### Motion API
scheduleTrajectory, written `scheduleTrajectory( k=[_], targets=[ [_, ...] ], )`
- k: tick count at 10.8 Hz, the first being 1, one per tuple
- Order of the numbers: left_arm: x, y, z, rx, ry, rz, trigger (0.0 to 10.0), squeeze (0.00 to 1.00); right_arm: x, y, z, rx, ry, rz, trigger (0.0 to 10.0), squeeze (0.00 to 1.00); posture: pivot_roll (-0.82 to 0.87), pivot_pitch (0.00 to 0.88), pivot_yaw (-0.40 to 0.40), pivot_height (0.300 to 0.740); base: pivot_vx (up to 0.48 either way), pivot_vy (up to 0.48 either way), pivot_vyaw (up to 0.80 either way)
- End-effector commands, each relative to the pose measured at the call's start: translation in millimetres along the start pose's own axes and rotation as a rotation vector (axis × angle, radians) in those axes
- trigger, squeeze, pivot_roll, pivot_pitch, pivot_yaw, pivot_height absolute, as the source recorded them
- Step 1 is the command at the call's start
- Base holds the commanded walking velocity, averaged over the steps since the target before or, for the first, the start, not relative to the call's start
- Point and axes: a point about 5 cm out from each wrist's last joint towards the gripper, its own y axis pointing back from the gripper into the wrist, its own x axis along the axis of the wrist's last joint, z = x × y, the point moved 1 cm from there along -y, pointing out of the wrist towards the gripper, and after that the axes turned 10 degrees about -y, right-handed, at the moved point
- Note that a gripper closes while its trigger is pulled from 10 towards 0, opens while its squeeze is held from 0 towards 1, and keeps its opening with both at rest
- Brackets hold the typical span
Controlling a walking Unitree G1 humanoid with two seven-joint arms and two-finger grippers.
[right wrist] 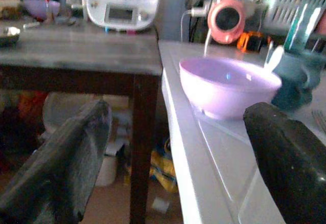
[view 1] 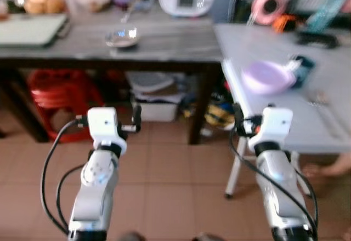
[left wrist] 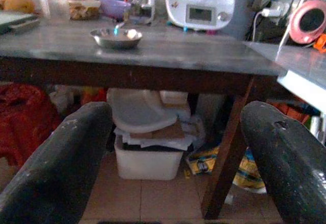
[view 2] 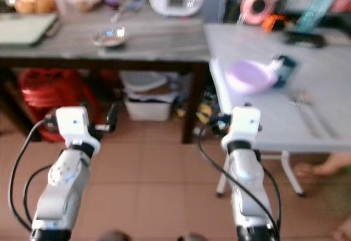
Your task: Setting the table
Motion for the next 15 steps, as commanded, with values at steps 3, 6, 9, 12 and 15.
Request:
scheduleTrajectory(
  k=[3, 6, 9, 12, 15],
  targets=[
    [2, -0.4, -4.0, -0.003, -0.027, 0.007, 10.0, 0.00, 5, -3.3, -6.5, 0.028, -0.007, 0.017, 10.0, 0.00, 0.03, 0.000, -0.013, 0.740, 0.000, -0.390, 0.00],
    [4, 1.4, -4.8, 0.010, -0.013, 0.006, 10.0, 0.00, 8, -6.6, -7.2, 0.032, -0.007, 0.024, 10.0, 0.00, 0.03, 0.000, -0.014, 0.740, 0.000, -0.215, 0.00],
    [11, 3.1, 6.2, -0.077, -0.004, 0.057, 10.0, 0.00, 6, -6.0, -9.4, 0.039, -0.011, 0.023, 10.0, 0.00, 0.03, 0.000, -0.013, 0.740, 0.000, 0.000, 0.00],
    [14, 2.6, 6.7, -0.100, -0.006, 0.083, 10.0, 0.00, 7, -7.1, -9.0, 0.041, -0.001, 0.026, 10.0, 0.00, 0.03, 0.000, -0.012, 0.740, 0.000, 0.000, 0.00],
    [16, 3.5, 8.0, -0.111, 0.000, 0.094, 10.0, 0.00, 10, -7.4, -13.5, 0.057, 0.001, 0.040, 10.0, 0.00, 0.03, 0.000, -0.012, 0.740, 0.186, 0.000, 0.00]
  ],
)
